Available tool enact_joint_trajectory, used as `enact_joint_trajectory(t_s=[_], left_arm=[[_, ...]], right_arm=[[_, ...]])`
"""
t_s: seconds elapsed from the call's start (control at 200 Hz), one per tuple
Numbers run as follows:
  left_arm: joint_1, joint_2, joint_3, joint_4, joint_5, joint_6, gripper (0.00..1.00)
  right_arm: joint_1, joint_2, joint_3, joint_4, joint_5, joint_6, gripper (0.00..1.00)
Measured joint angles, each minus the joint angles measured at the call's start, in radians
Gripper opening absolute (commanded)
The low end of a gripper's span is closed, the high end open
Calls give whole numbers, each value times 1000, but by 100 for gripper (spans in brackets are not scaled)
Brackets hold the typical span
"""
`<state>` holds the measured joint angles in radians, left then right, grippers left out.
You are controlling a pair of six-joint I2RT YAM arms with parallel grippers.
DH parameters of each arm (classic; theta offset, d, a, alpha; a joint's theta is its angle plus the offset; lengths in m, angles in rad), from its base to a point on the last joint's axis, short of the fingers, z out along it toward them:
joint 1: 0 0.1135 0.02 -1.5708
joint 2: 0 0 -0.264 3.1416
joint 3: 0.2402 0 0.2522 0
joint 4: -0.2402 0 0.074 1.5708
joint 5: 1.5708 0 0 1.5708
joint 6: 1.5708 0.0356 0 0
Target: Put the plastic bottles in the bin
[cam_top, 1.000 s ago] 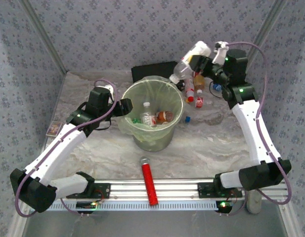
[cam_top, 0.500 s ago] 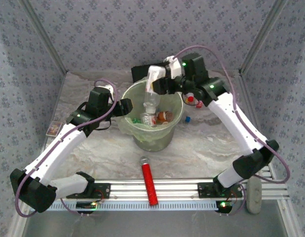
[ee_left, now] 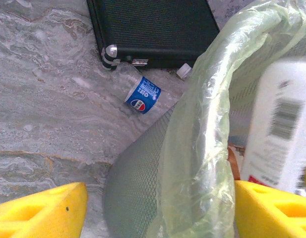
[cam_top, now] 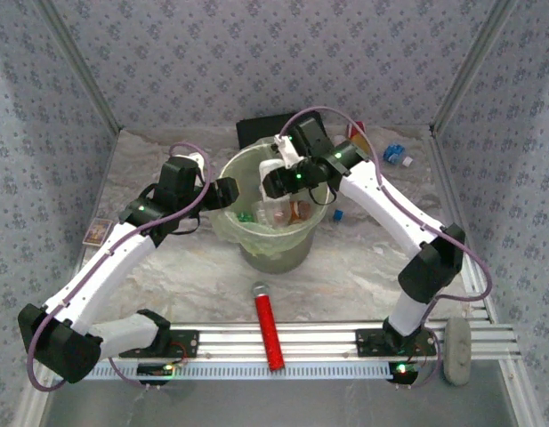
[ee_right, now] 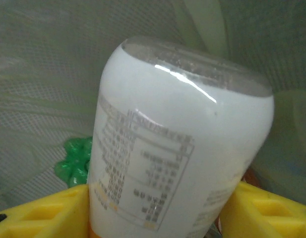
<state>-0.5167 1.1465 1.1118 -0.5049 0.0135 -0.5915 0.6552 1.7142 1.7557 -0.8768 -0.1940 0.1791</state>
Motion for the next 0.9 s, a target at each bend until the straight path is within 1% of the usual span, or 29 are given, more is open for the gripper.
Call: enact_joint_trajectory(t_s=[0.235, 0.32, 0.51, 0.71, 0.899], left_arm=[[0, 0, 0, 0, 0, 0, 75], [0, 0, 0, 0, 0, 0, 75], [0, 0, 0, 0, 0, 0, 76], [0, 0, 0, 0, 0, 0, 76], [0, 0, 0, 0, 0, 0, 75]], right_arm=[[0, 63, 31, -69, 28, 57, 67], [3, 76, 31, -70, 43, 77, 73], [26, 78, 29, -82, 56, 94, 83], [37, 77, 40, -87, 60, 92, 89], [37, 59, 111, -89, 60, 64, 94]])
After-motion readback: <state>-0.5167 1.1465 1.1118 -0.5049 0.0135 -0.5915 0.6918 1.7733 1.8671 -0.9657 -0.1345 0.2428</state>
